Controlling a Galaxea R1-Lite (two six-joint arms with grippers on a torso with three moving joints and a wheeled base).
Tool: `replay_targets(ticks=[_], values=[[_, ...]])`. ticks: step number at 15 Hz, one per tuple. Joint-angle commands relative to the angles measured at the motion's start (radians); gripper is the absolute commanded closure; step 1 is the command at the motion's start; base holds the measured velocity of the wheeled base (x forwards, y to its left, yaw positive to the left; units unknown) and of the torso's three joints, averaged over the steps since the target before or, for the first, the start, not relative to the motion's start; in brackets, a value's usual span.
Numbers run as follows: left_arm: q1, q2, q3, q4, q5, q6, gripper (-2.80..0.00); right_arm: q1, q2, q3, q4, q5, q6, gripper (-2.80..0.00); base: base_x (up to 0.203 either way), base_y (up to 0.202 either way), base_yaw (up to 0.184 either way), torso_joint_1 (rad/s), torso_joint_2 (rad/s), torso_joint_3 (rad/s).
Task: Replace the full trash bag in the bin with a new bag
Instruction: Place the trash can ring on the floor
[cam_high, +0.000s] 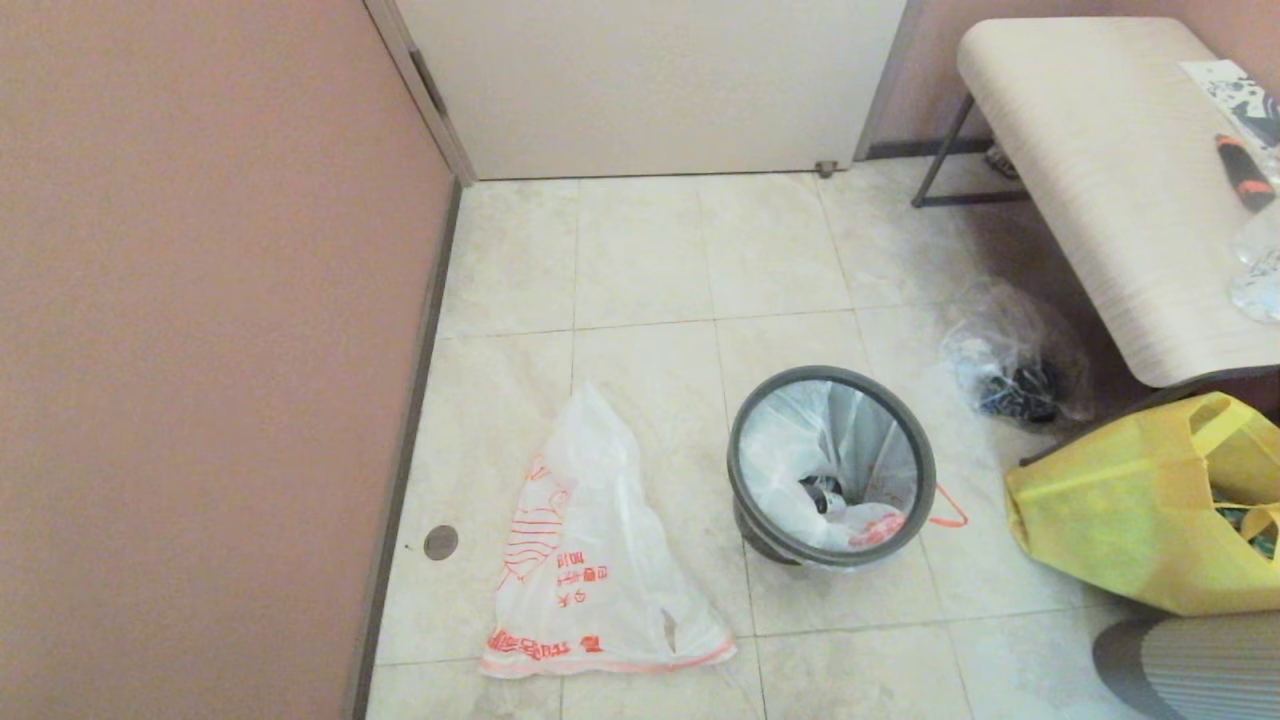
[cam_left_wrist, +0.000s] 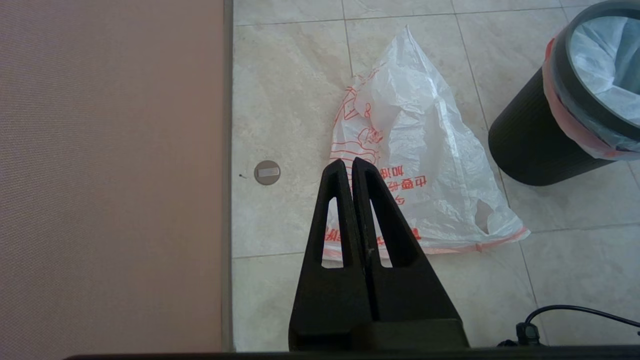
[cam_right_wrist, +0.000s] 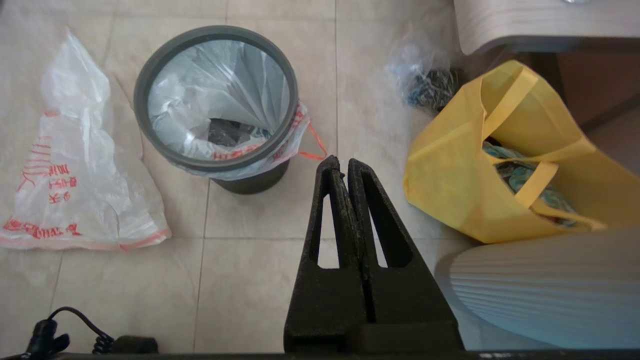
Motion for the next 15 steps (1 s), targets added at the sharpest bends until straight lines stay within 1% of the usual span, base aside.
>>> replay_targets(ticks=[1, 5, 8, 10, 12, 14, 15], values=[[0.0, 0.0, 0.0, 0.0, 0.0, 0.0, 0.0, 0.001, 0.248, -0.082, 0.001, -0.001, -0.003, 0.0, 0.0, 0.0, 0.0, 0.0, 0.0, 0.0], [0.0, 0.0, 0.0, 0.0, 0.0, 0.0, 0.0, 0.004, 0.749, -0.264, -0.011, -0.022, 0.014, 0.0, 0.0, 0.0, 0.0, 0.0, 0.0, 0.0], [0.0, 0.0, 0.0, 0.0, 0.0, 0.0, 0.0, 0.017, 1.115, -0.404, -0.048, -0.037, 0.076, 0.0, 0.0, 0.0, 0.0, 0.0, 0.0, 0.0], [0.0, 0.0, 0.0, 0.0, 0.0, 0.0, 0.0, 0.039, 1.319, -0.5, -0.076, -0.046, 0.113, 0.0, 0.0, 0.0, 0.0, 0.0, 0.0, 0.0], [0.0, 0.0, 0.0, 0.0, 0.0, 0.0, 0.0, 0.064, 1.499, -0.614, -0.111, -0.058, 0.142, 0.0, 0.0, 0.0, 0.0, 0.0, 0.0, 0.0], [0.0, 0.0, 0.0, 0.0, 0.0, 0.0, 0.0, 0.078, 1.624, -0.757, -0.137, -0.086, 0.158, 0.0, 0.0, 0.0, 0.0, 0.0, 0.0, 0.0], [0.0, 0.0, 0.0, 0.0, 0.0, 0.0, 0.0, 0.083, 1.662, -0.809, -0.142, -0.098, 0.162, 0.0, 0.0, 0.0, 0.0, 0.0, 0.0, 0.0]])
